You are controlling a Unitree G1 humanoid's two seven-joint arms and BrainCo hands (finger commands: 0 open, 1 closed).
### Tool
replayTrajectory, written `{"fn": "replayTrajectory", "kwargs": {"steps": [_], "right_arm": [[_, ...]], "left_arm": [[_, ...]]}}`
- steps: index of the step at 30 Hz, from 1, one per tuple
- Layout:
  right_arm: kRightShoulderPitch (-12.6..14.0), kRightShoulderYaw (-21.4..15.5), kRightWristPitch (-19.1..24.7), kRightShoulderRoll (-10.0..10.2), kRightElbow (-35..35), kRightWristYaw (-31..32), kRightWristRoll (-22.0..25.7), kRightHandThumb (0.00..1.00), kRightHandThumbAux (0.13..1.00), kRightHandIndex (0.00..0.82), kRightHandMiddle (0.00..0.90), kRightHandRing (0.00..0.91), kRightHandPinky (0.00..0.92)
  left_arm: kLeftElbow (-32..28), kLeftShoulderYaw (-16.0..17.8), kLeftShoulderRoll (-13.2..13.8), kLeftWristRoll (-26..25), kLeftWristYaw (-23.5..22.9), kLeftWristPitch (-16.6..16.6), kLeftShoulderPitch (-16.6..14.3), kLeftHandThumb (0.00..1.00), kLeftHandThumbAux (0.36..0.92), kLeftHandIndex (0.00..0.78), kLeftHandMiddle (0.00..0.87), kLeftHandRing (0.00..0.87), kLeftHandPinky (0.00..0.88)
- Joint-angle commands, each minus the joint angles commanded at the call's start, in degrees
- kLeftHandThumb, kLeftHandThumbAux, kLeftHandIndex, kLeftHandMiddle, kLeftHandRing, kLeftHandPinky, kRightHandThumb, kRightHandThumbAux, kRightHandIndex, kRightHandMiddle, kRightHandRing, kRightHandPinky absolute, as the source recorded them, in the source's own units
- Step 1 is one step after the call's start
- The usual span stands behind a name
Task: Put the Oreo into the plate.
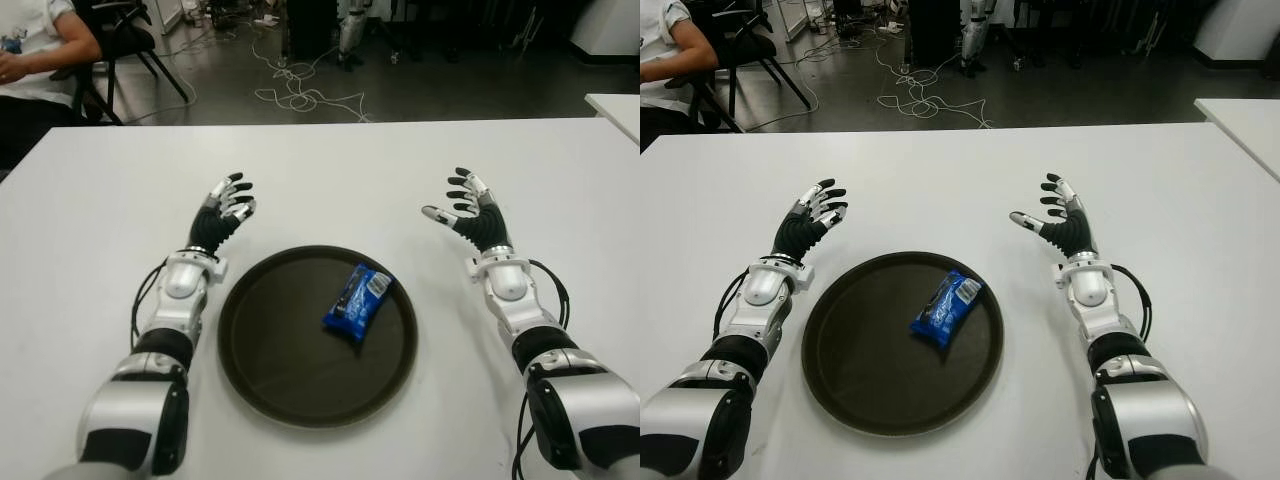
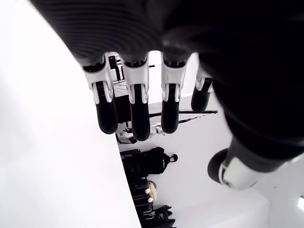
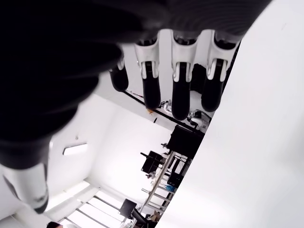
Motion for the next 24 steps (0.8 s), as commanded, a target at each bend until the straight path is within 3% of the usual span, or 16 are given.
{"fn": "replayTrajectory", "kwargs": {"steps": [14,24], "right_arm": [[-0.39,-0.10,0.06,-0.07,0.40,-0.76,0.23,0.000,0.614,0.157,0.232,0.263,0.303],[-0.46,0.27,-0.17,0.27,0.66,-2.99,-0.28,0.000,0.647,0.167,0.250,0.285,0.320]], "left_arm": [[-0.06,0.98,-0.27,-1.49,-2.47,0.62,-0.19,0.086,0.676,0.111,0.202,0.203,0.229],[0.03,1.00,-0.15,-1.42,-2.70,0.54,-0.20,0.071,0.655,0.109,0.197,0.199,0.225]]}}
